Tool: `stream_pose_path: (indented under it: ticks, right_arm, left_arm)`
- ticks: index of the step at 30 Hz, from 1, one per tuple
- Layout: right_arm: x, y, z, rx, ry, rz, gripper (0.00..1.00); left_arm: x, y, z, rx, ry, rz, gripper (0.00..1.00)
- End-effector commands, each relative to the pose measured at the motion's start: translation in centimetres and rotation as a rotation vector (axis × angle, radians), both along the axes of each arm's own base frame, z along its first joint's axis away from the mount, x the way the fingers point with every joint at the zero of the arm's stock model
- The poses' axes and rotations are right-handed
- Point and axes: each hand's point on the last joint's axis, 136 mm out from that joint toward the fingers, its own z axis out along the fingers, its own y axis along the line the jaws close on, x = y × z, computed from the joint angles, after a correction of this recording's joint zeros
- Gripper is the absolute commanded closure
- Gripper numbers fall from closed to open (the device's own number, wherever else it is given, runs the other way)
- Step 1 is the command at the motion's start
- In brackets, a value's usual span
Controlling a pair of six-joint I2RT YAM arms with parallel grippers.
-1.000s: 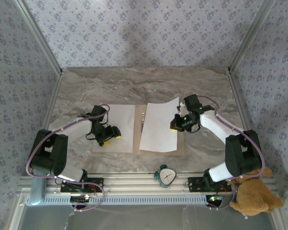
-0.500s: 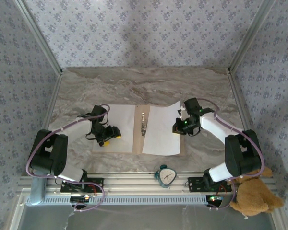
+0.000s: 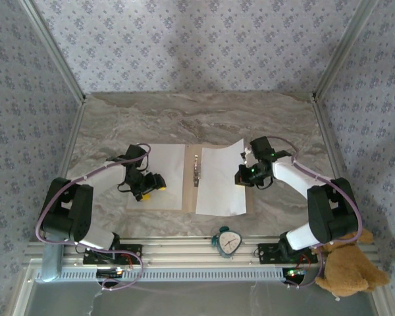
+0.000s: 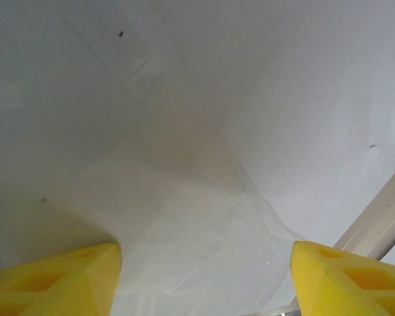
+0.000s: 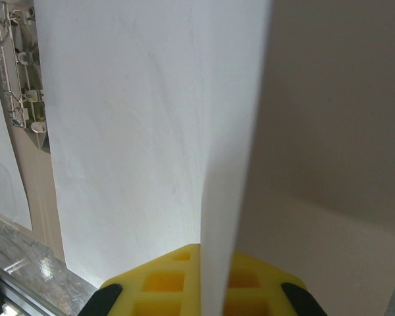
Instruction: Put the files into the folder
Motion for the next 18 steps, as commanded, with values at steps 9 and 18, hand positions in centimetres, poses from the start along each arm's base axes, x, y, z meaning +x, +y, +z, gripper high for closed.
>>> stream_pose_path:
  ticks: [9,18]
  right_arm:
    - [0.03,0.26,0.14,0.002,-0.050,0.057,1.00]
    - [0.01,0.34,0.07,-0.003,-0.068,0.110,1.00]
  left_arm:
    - [-1.10,0.89,-0.42,0.040,0.052,-0.011,0.30]
    - [-1.22,0.84,-0.53,0.038,0.059,-0.014,0.30]
